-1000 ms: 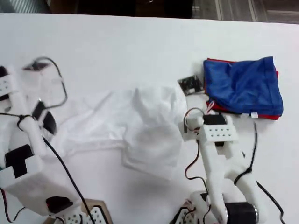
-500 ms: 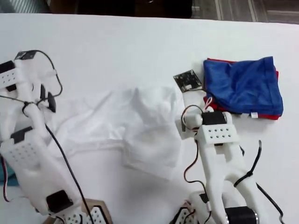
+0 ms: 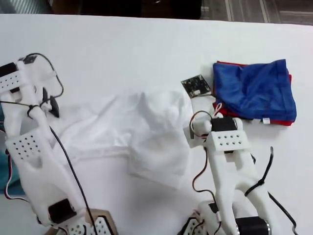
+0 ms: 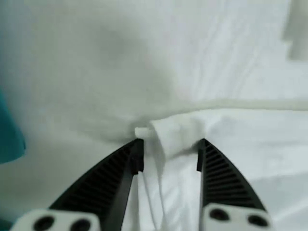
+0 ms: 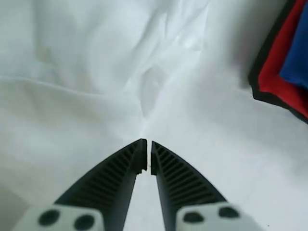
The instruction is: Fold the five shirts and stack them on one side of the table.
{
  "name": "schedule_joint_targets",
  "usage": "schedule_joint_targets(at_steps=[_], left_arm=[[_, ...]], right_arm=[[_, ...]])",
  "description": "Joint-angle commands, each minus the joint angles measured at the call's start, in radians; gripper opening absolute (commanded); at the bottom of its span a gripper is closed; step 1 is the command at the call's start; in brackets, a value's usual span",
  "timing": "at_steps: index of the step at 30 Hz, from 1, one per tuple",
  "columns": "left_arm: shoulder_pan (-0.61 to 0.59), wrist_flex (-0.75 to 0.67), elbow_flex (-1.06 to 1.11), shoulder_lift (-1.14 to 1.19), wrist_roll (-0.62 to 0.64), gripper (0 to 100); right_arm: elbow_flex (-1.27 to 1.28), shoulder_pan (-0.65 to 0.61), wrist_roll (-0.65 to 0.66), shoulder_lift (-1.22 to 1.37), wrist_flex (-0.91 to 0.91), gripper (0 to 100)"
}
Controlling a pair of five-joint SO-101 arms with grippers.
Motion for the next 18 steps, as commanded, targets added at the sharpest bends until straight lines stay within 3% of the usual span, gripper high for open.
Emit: schedule_joint_targets(at_steps=[1, 4, 11, 18], left_arm=[[-0.003, 0.044, -0.068, 0.009, 0.018, 20], [0.014, 0.061, -0.105, 0.003, 0.018, 19], [0.068, 0.072, -0.183, 0.009, 0.014, 2], [0.101, 0.063, -0.185, 0.003, 0.017, 3]], right_arm=[[0.008, -0.005, -0.005, -0.042, 0.001, 2.1], [0.028, -0.005, -0.006, -0.042, -0.016, 2.1], [0.097, -0.007, -0.006, -0.044, -0.056, 2.1], [0.106, -0.004, -0.006, -0.050, -0.053, 2.1]])
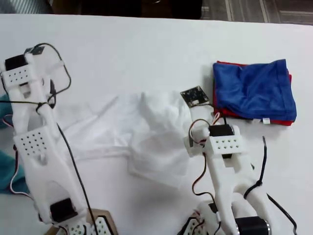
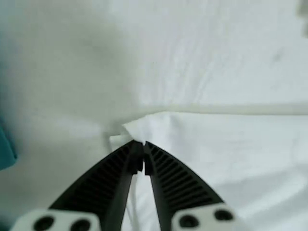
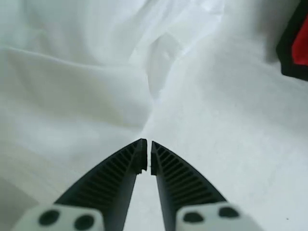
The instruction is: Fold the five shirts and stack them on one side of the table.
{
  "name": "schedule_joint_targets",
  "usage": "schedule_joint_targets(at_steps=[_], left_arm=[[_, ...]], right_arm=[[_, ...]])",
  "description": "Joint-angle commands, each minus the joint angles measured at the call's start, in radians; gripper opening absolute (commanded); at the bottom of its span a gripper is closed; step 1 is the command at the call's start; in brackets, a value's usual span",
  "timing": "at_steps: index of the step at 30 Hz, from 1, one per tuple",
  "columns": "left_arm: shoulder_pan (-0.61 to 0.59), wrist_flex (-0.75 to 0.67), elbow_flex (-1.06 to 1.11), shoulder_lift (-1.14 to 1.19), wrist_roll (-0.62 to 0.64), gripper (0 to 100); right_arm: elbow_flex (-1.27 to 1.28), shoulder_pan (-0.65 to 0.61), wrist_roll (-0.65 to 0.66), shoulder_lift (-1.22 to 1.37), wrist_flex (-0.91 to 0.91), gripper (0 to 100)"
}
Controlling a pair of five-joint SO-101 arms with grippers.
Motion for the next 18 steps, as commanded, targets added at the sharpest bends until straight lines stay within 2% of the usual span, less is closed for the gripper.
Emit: schedule_joint_targets(at_steps=[1, 9, 13, 18], left_arm=[[0.018, 0.006, -0.042, -0.018, 0.002, 3], [-0.014, 0.014, -0.219, -0.017, -0.011, 3], [0.009, 0.018, -0.245, -0.017, -0.109, 3], [0.008, 0.023, -0.245, -0.018, -0.137, 3]], right_arm=[[-0.006, -0.005, -0.006, -0.048, -0.012, 2.1], [-0.006, -0.005, -0.006, -0.048, -0.012, 2.1], [-0.006, -0.005, -0.006, -0.048, -0.013, 2.1], [-0.011, -0.005, -0.006, -0.048, -0.012, 2.1]])
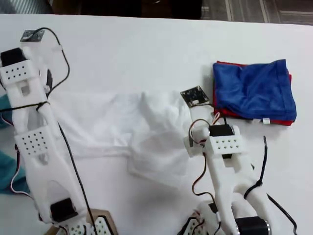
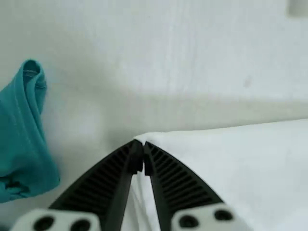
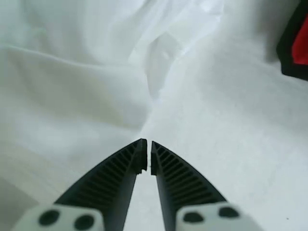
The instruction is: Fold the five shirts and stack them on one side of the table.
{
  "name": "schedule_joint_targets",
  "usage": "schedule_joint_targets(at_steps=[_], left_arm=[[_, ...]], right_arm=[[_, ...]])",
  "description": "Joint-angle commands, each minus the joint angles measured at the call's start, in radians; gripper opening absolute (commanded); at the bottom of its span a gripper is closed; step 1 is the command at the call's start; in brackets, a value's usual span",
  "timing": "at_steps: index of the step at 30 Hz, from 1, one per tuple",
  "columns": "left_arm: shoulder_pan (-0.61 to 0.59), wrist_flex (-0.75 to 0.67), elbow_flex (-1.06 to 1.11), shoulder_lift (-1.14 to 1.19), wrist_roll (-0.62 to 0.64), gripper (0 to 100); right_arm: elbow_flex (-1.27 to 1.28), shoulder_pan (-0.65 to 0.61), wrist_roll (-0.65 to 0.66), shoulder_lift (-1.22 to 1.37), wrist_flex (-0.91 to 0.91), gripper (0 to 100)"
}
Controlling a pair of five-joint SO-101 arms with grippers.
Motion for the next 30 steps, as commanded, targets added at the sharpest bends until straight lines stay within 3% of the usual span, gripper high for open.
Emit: schedule_joint_targets(at_steps=[1, 8, 16, 18, 23, 30], left_arm=[[0.003, 0.017, -0.045, -0.018, -0.017, 3], [-0.046, 0.020, 0.035, -0.132, -0.043, 16], [0.046, 0.009, 0.716, -0.592, -0.049, 15], [0.075, -0.069, 0.929, -0.644, -0.052, 14], [0.038, -0.417, 1.307, -0.663, -0.054, 14], [-0.008, -0.546, 1.435, -0.661, -0.054, 14]], right_arm=[[-0.014, -0.005, -0.006, -0.050, -0.013, 2.1], [-0.120, -0.036, -0.002, -0.039, 0.050, 2.1], [-0.318, -0.133, 0.002, 0.104, 0.074, 2.2], [-0.353, -0.156, 0.003, 0.200, 0.071, 2.2], [-0.465, -0.202, 0.003, 0.380, 0.090, 2.1], [-0.456, -0.139, 0.055, 0.547, 0.091, 2.1]])
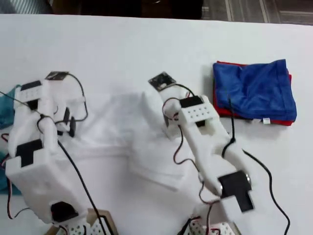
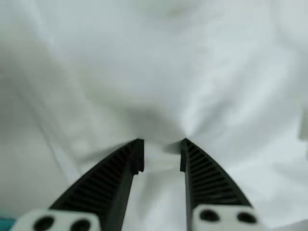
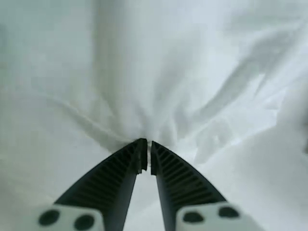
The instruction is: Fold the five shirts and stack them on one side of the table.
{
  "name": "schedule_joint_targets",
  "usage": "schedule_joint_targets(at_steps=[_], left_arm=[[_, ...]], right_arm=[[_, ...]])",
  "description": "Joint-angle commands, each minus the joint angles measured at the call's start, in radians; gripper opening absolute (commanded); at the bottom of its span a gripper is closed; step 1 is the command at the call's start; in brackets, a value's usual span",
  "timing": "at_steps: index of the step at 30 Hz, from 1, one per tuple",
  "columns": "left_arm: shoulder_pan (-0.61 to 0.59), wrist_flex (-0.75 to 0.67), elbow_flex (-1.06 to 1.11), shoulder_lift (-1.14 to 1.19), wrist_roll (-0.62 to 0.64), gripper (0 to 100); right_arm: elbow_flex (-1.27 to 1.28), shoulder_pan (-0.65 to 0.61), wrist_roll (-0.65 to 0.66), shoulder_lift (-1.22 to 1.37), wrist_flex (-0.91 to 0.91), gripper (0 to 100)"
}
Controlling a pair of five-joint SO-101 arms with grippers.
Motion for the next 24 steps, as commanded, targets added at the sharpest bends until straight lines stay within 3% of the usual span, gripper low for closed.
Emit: schedule_joint_targets(at_steps=[1, 9, 16, 20, 24], left_arm=[[-0.049, -0.038, 0.024, -0.025, -0.008, 14], [-0.098, -0.081, 0.025, -0.014, -0.008, 14], [-0.100, -0.021, -0.053, 0.077, -0.005, 14], [-0.098, -0.011, -0.071, 0.097, -0.003, 14], [-0.098, -0.003, -0.079, 0.100, -0.002, 14]], right_arm=[[-0.008, 0.062, 0.014, 0.054, 0.010, 2.1], [0.018, 0.051, 0.021, 0.044, 0.127, 2.1], [-0.002, 0.015, 0.021, -0.295, 0.176, 2.4], [0.000, -0.150, 0.031, -0.397, 0.298, 2.8], [0.061, -0.332, 0.123, -0.361, 0.348, 9.8]])
